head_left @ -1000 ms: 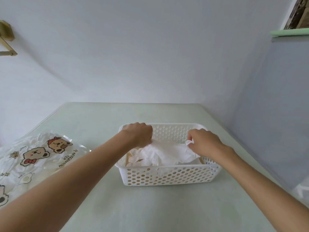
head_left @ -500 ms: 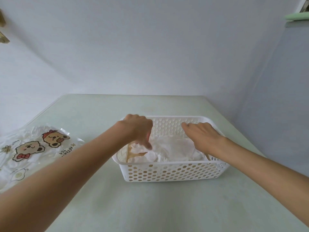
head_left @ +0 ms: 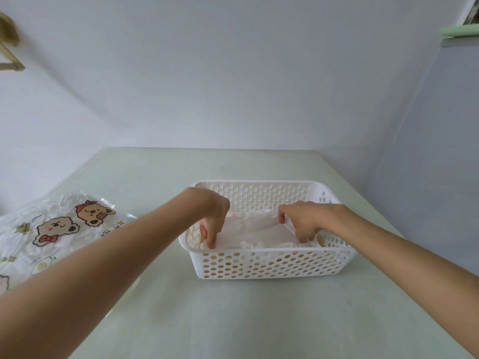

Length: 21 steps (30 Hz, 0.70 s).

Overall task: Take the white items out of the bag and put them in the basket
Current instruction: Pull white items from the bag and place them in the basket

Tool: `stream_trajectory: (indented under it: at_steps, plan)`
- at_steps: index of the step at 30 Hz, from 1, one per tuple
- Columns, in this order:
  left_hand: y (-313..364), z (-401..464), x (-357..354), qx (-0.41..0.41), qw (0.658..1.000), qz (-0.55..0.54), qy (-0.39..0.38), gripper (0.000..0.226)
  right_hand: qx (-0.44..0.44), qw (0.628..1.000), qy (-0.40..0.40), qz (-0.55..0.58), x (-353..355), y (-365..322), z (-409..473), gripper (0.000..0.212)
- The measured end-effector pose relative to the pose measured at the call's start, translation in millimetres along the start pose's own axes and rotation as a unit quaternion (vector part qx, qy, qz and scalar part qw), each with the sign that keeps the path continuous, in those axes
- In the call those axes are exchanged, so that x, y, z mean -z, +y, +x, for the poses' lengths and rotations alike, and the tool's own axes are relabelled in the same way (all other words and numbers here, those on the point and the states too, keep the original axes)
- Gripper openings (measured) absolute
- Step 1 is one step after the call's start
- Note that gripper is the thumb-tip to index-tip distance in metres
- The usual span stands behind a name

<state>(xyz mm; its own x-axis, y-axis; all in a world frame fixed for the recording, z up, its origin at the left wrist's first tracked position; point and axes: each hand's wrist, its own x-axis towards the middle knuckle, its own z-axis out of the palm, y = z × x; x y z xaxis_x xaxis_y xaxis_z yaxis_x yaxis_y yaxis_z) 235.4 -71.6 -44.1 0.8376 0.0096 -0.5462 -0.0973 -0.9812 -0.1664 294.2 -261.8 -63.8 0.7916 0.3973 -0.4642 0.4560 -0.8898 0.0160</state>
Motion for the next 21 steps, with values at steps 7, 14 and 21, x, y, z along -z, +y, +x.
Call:
stream_trajectory:
  at_steps: [7, 14, 21]
  plan:
    - [10.6, -28.5, 18.2, 0.058, 0.987, 0.065, 0.132, 0.047, -0.009, 0.998, -0.047, 0.052, 8.1, 3.8, -1.2, 0.07]
    - [39.1, -5.2, 13.6, -0.075, 0.986, -0.112, 0.093, 0.051, 0.071, 0.987, 0.087, 0.119, 20.6, -7.8, -11.4, 0.04]
    - [38.9, 18.6, -10.8, -0.056, 0.997, 0.017, 0.045, 0.056, 0.019, 0.979, -0.092, 0.181, -3.8, -9.9, 4.6, 0.073]
